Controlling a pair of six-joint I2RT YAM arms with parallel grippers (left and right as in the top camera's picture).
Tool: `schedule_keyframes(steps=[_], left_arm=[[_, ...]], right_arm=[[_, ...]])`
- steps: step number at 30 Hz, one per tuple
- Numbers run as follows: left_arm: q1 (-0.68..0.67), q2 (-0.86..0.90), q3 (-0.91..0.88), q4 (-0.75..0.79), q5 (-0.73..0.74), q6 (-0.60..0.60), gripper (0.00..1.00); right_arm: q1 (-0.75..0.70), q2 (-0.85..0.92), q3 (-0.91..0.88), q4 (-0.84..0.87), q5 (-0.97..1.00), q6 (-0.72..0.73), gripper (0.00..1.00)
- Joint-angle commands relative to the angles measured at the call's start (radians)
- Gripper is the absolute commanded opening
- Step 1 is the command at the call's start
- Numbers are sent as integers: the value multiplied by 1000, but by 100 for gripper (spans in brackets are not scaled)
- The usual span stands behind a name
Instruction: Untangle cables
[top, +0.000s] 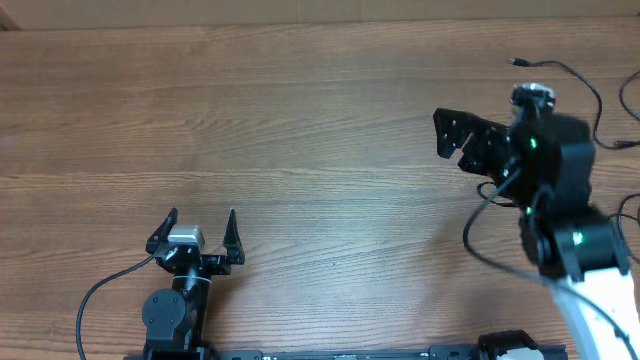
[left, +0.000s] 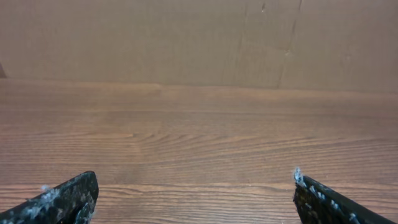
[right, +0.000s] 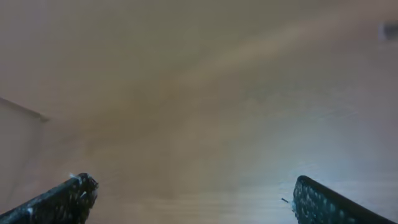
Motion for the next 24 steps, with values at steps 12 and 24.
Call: schedule_keyframes(steps=[12, 24], left_arm=[[6, -9, -4, -1, -14, 18, 100], [6, -9, -4, -1, -14, 18, 100]], right_arm=[[4, -427, -591, 591, -1, 1, 100], [4, -714, -843, 771, 2, 1, 100]])
